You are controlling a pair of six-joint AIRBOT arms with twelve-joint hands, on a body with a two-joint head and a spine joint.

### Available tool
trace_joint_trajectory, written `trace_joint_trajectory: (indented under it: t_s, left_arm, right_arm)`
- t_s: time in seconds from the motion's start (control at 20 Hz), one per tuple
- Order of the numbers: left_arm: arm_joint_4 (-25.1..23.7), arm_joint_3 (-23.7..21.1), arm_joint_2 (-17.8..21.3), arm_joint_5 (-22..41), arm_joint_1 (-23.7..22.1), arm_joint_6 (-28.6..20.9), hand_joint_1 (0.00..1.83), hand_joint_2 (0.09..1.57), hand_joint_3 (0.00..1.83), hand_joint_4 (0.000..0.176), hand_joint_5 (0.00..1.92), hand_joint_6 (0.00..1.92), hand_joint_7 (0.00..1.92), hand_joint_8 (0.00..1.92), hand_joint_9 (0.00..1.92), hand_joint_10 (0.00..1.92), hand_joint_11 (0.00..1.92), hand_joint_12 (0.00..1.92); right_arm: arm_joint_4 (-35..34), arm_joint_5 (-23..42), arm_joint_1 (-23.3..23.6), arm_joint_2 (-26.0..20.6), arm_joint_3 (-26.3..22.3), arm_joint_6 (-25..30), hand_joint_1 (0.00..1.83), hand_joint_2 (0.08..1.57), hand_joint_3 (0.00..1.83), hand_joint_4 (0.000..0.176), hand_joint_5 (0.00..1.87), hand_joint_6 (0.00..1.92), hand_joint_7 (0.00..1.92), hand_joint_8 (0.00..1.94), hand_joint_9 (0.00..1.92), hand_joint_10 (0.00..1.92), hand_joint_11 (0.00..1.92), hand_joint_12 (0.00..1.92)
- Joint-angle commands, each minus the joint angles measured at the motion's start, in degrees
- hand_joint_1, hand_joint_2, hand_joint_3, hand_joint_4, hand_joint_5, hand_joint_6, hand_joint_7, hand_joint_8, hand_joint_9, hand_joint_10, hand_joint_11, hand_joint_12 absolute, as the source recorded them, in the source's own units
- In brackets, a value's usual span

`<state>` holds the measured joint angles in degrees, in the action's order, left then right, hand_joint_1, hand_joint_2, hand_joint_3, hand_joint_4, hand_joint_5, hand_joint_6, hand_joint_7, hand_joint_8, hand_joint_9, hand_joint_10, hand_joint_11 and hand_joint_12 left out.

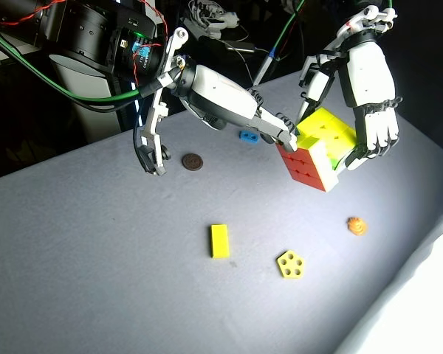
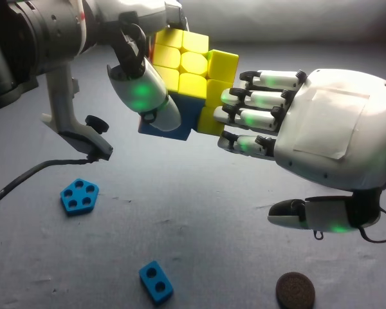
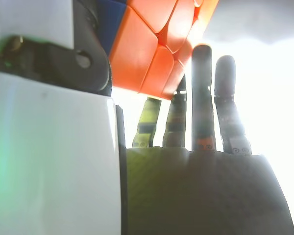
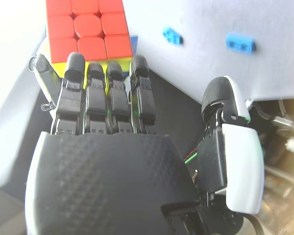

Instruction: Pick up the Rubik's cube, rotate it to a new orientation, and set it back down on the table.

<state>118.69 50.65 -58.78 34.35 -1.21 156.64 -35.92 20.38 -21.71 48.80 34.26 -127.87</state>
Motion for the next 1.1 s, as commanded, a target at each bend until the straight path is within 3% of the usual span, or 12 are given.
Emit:
trace_joint_trajectory:
  t_s: [0.0,0.3,0.35,0.55,0.65,0.7,0.85,0.95,1.05]
  left_arm:
    - [-2.36,-0.08,0.15,-3.78,-1.36,-1.27,1.26,0.98,0.0,0.0,0.23,1.32,0.17,1.57,0.18,1.55,0.0,1.61]
    - [-2.36,0.03,0.15,-3.79,-1.49,-1.65,1.29,0.96,0.0,0.0,0.26,1.26,0.21,1.48,0.2,1.5,0.01,1.62]
    - [-2.36,0.03,0.15,-3.79,-1.5,-1.78,1.29,0.96,0.0,0.0,0.25,1.26,0.18,1.56,0.18,1.54,0.0,1.61]
    - [-2.36,0.06,0.15,-3.8,-1.5,-2.28,1.25,0.98,0.01,0.0,0.24,1.26,0.17,1.56,0.15,1.54,0.0,1.61]
    - [-2.36,0.1,0.13,-3.8,-1.5,-2.73,1.27,0.98,0.0,0.0,0.24,1.25,0.13,1.65,0.14,1.57,0.0,1.56]
    - [-2.36,0.1,0.13,-3.8,-1.51,-2.84,1.29,0.97,0.0,0.0,0.26,1.24,0.16,1.61,0.15,1.54,0.0,1.53]
    - [-2.36,0.1,0.13,-3.8,-1.51,-3.61,1.28,0.96,0.0,0.0,0.24,1.26,0.16,1.63,0.18,1.59,0.0,1.67]
    - [-2.36,0.1,0.13,-3.8,-1.55,-4.15,1.25,0.96,0.0,0.0,0.21,1.31,0.16,1.56,0.18,1.5,0.0,1.6]
    - [-2.36,0.12,0.13,-3.75,-1.56,-4.53,1.26,0.95,0.0,0.0,0.27,1.3,0.24,1.51,0.21,1.51,0.0,1.68]
  right_arm:
    - [0.93,4.8,0.1,-0.09,-0.16,-1.09,0.3,1.17,0.0,0.0,0.36,0.01,0.17,0.0,0.17,0.01,0.0,0.51]
    - [0.97,5.71,-0.33,0.4,-0.4,-3.01,0.3,1.17,0.0,0.0,0.34,0.0,0.16,0.0,0.15,0.0,0.0,0.43]
    - [0.97,6.4,-0.09,0.25,-0.73,-2.76,0.29,1.18,0.0,0.0,0.33,0.0,0.14,0.0,0.13,0.0,0.0,0.35]
    - [0.46,7.22,3.53,-4.11,-5.36,2.46,0.31,1.17,0.0,0.0,0.34,0.01,0.15,0.0,0.15,0.01,0.0,0.46]
    - [-4.91,6.87,4.54,-5.66,-7.31,0.47,0.3,1.17,0.0,0.0,0.34,0.0,0.15,0.0,0.15,0.01,0.0,0.47]
    - [-7.62,6.83,4.74,-6.17,-7.95,-0.49,0.33,1.17,0.0,0.0,0.35,0.0,0.14,0.0,0.14,0.0,0.0,0.45]
    - [-22.23,6.91,5.62,-6.67,-8.44,-6.85,0.29,1.18,0.0,0.0,0.33,0.0,0.14,0.01,0.13,0.0,0.0,0.4]
    - [-24.51,7.93,5.79,-6.67,-8.4,-5.09,0.33,1.17,0.0,0.0,0.34,0.0,0.16,0.0,0.16,0.01,0.0,0.5]
    - [-24.51,7.96,5.91,-6.63,-8.33,-2.63,0.32,1.18,0.0,0.0,0.33,0.0,0.16,0.0,0.17,0.01,0.0,0.56]
